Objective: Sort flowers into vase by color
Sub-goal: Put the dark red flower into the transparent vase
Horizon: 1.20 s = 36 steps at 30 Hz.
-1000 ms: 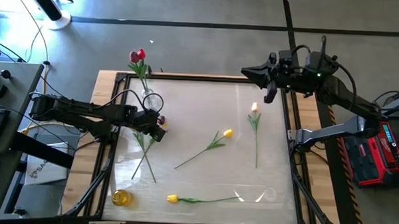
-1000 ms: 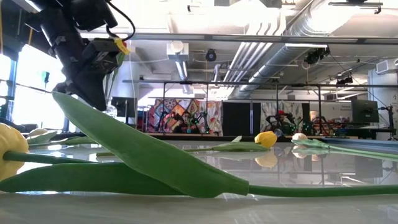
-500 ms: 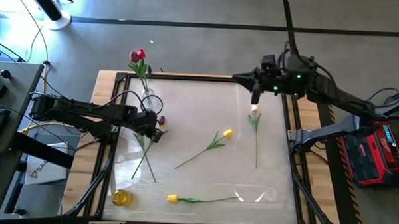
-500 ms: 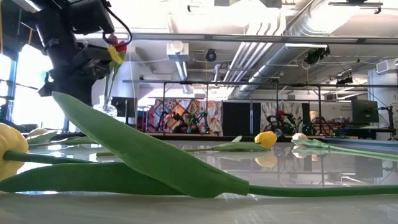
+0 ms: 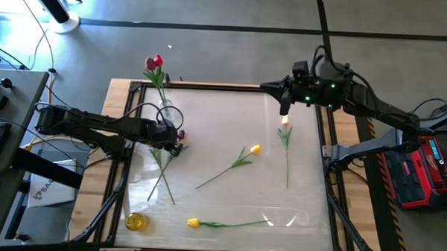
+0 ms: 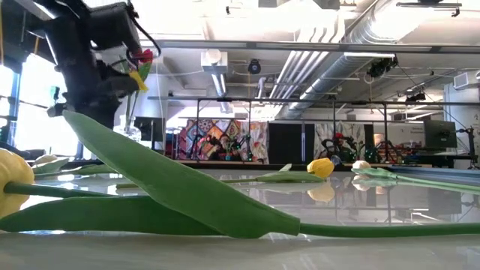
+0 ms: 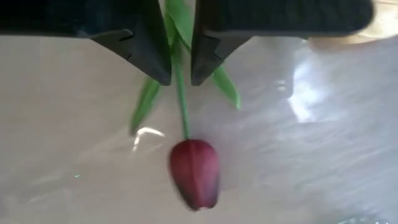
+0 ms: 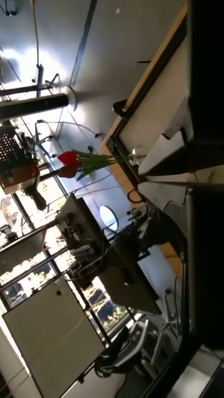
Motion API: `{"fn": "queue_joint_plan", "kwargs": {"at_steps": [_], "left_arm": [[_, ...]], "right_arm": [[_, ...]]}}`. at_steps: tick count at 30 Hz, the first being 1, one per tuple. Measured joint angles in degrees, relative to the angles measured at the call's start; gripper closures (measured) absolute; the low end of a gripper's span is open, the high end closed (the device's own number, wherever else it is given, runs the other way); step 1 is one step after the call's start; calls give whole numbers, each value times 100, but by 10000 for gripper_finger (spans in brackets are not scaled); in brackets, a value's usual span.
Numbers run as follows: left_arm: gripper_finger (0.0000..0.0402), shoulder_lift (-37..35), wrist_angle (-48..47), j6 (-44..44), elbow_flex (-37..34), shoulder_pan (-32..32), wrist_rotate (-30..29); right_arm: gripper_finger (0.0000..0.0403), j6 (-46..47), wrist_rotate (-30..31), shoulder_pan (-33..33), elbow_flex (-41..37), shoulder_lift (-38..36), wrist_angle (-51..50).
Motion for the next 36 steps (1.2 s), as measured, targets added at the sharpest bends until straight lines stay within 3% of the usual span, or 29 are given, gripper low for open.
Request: {"fn": "queue_joint_plan", "kwargs": {"at_steps": [6,11,18,28,32,36], "left_arm": [[314,646,378,142,-4,149,75],[312,1051,842,131,-4,149,92],[313,1495,775,-3,21,149,61],[394,1391,774,421,-3,154,56],[398,1282,702,498,31,152,133],[400,1116,572,528,242,117,-281]], "right_arm": [[368,270,-47,0,0,-19,19],[352,340,-74,8,0,-94,20],[343,424,-193,52,1,-195,23],[343,165,-574,52,2,-219,-42],[364,-202,-506,50,4,-219,-335],[397,-461,-270,52,4,-219,-372]]}}
